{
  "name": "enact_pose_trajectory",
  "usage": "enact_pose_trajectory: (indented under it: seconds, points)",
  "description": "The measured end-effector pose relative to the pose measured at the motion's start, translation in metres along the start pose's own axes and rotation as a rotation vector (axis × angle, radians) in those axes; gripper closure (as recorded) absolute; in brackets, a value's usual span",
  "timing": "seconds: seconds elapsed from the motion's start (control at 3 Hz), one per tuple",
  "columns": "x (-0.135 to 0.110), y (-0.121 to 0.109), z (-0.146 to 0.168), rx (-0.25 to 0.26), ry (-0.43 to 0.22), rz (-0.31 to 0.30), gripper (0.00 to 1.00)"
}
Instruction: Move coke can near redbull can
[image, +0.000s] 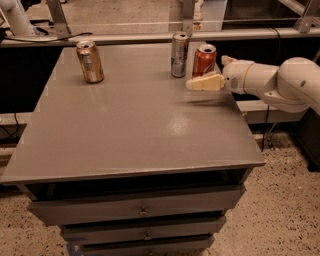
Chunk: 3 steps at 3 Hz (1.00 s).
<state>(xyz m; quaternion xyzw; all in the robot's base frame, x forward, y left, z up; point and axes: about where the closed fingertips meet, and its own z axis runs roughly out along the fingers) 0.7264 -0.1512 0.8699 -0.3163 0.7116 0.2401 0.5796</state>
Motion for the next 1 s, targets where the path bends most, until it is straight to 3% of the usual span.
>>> enact_pose_trajectory:
  seconds: [0.67,1.0]
  points:
    - [-0.048,0.029,-0.122,0.043,-0.032,-0.081,0.0]
    - [-0.057,0.048,-0.198,0.085,-0.04,-0.113,0.0]
